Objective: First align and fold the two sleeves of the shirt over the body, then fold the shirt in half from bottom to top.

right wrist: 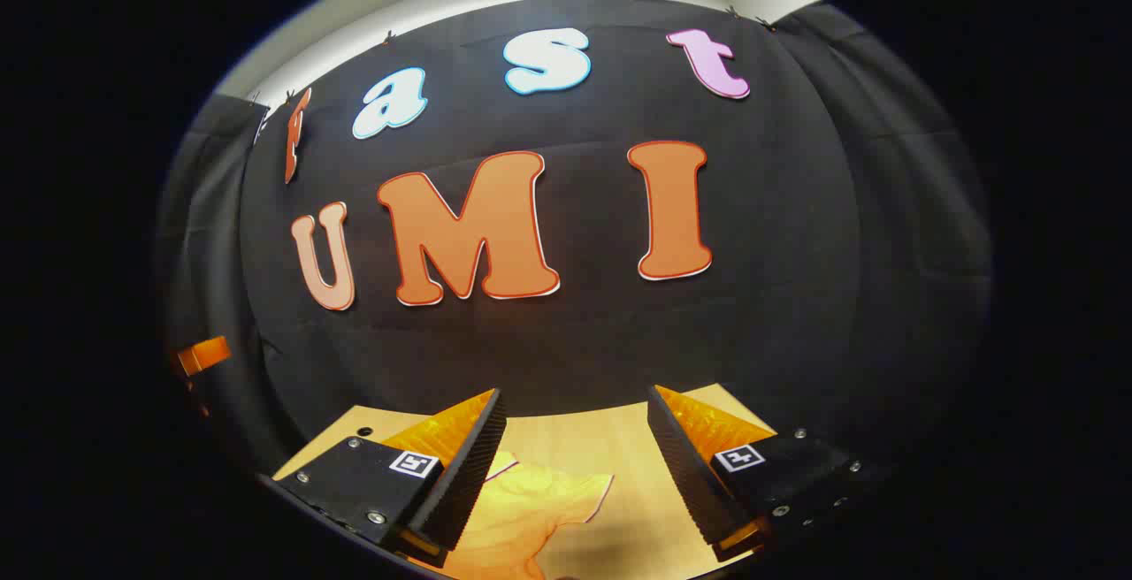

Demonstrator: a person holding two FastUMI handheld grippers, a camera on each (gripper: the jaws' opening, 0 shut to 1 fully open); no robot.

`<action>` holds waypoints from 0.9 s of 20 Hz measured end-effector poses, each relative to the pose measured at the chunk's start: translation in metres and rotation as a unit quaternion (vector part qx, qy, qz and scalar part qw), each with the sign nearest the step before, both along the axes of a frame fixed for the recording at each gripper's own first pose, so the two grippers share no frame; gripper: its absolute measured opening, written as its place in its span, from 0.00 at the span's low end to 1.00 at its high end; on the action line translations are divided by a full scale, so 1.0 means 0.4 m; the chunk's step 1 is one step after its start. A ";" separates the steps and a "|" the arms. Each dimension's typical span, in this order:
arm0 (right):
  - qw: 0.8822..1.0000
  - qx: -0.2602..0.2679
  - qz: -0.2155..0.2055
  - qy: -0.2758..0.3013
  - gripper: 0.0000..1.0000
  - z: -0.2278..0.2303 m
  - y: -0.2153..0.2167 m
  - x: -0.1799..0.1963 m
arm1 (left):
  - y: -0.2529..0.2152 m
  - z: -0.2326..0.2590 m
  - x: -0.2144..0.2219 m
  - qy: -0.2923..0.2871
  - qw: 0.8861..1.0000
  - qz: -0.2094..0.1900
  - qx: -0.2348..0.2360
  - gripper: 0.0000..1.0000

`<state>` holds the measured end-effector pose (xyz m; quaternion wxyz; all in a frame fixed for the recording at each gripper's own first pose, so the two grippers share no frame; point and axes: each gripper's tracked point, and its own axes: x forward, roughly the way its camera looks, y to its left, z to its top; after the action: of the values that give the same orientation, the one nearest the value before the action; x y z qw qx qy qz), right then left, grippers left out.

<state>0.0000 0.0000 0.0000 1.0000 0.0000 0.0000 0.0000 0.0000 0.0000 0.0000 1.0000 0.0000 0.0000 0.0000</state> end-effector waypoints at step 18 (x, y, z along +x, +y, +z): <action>1.000 -0.020 -0.012 0.018 0.98 -0.025 0.136 0.035 | 0.054 -0.007 0.095 -0.007 0.999 -0.038 0.017 0.98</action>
<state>0.0141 0.0543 -0.0102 0.9996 -0.0196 0.0184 -0.0118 0.0378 0.0214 -0.0029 0.9991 0.0167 -0.0072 -0.0383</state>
